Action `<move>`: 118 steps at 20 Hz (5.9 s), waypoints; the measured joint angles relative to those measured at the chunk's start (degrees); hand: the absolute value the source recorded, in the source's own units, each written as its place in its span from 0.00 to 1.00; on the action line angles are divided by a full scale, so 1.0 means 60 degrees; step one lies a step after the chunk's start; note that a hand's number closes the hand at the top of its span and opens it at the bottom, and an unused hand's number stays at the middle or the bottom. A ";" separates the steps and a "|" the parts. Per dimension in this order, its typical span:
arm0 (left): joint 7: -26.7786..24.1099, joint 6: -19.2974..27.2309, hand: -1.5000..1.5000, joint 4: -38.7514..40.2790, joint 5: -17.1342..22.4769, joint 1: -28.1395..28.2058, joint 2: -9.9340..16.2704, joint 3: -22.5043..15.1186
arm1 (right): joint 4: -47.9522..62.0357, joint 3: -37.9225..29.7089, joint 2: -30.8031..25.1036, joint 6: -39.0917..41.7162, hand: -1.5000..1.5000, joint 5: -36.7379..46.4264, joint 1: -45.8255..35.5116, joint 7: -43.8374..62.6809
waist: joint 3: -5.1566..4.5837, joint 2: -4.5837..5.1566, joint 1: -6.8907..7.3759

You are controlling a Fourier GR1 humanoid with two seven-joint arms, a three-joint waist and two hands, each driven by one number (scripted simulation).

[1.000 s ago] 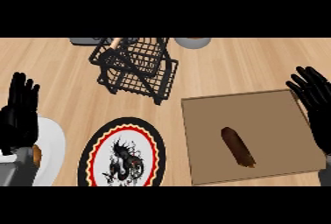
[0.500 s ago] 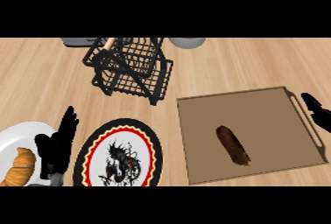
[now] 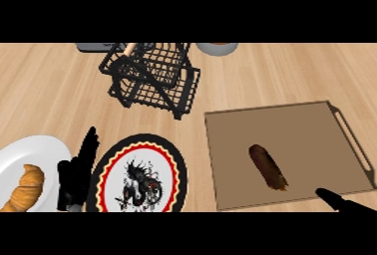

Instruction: Pick the sweet potato from the tray and place it in the tiered basket

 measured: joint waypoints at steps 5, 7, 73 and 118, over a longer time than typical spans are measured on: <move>-0.0040 -0.0023 0.50 -0.0118 -0.0047 0.0100 -0.0003 -0.0025 | -0.0929 0.0631 -0.1213 0.1199 0.00 0.1800 0.1106 0.1995 | -0.0027 0.0006 0.0045; -0.0038 -0.0037 0.50 -0.0174 -0.0092 0.0109 -0.0013 -0.0083 | -0.1077 0.0858 -0.1631 0.1653 0.00 0.2397 0.1249 0.2805 | -0.0044 0.0017 0.0102; 0.0278 -0.0704 0.50 -0.0201 -0.1080 0.0210 -0.0812 0.0544 | 0.5117 0.3279 0.5058 0.8071 0.00 1.1162 -0.3182 0.7908 | 0.0039 -0.0003 0.0259; 0.0213 -0.1121 0.50 -0.0043 -0.1650 0.0171 -0.1315 0.1097 | 0.0862 0.2783 0.5063 0.7206 1.00 0.6476 -0.8840 0.8495 | 0.0044 -0.0029 0.0217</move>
